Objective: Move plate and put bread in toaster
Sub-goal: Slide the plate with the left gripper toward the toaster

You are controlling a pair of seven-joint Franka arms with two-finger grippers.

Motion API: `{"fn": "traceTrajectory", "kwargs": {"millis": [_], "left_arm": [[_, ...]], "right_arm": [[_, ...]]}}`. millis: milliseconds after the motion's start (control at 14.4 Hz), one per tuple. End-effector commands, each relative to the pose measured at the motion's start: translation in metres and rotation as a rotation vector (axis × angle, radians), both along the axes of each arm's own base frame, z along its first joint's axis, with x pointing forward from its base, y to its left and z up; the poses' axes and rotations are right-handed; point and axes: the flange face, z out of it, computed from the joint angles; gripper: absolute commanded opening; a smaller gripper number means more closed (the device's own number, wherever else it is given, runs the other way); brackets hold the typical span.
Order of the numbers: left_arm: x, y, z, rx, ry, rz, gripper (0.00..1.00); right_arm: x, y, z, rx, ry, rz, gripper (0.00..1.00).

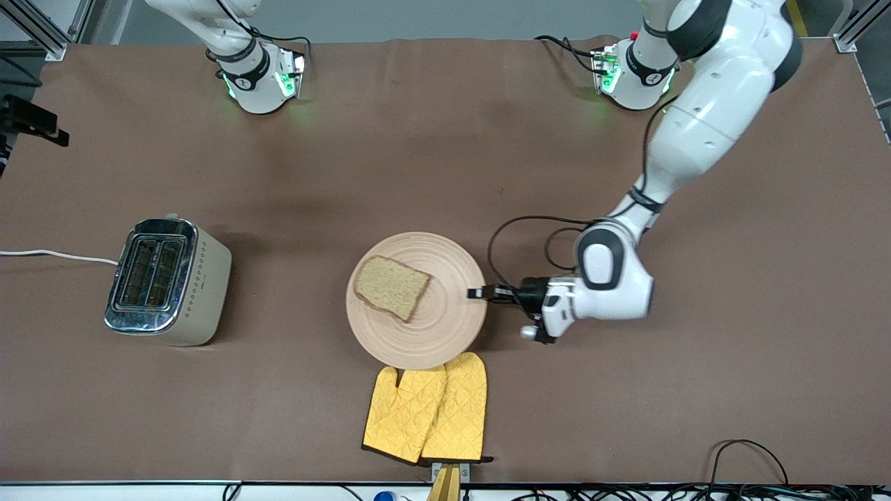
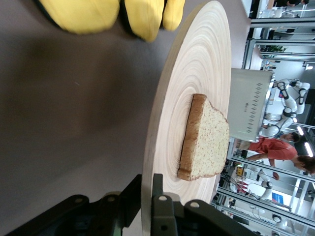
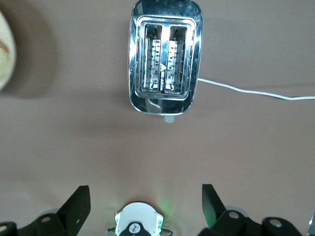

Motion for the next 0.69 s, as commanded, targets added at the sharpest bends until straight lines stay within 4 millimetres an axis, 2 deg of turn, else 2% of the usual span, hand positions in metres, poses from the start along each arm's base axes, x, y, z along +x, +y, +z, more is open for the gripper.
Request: {"fn": "traceTrajectory", "kwargs": {"millis": [0,69,346,416,623], "left_arm": [[-0.002,-0.035,-0.007,-0.035,-0.017,0.022,0.00],[-0.008,-0.045,-0.014,-0.027,-0.015,0.018,0.01],[-0.021,-0.076,-0.021,-0.043,-0.011,0.040,0.01],[-0.026,-0.084,-0.022,-0.047,-0.009,0.046,0.01],[-0.031,-0.092,-0.024,-0.052,-0.005,0.062,0.01]], "right_arm": [[0.009,0.013,-0.032,-0.011,-0.006,-0.043,1.00],[0.010,0.013,-0.035,-0.013,-0.009,-0.050,1.00],[0.014,0.015,-0.038,0.017,-0.031,-0.099,1.00],[0.017,0.019,-0.046,0.022,-0.037,-0.117,1.00],[0.023,0.056,-0.060,0.009,-0.051,-0.149,1.00]]}}
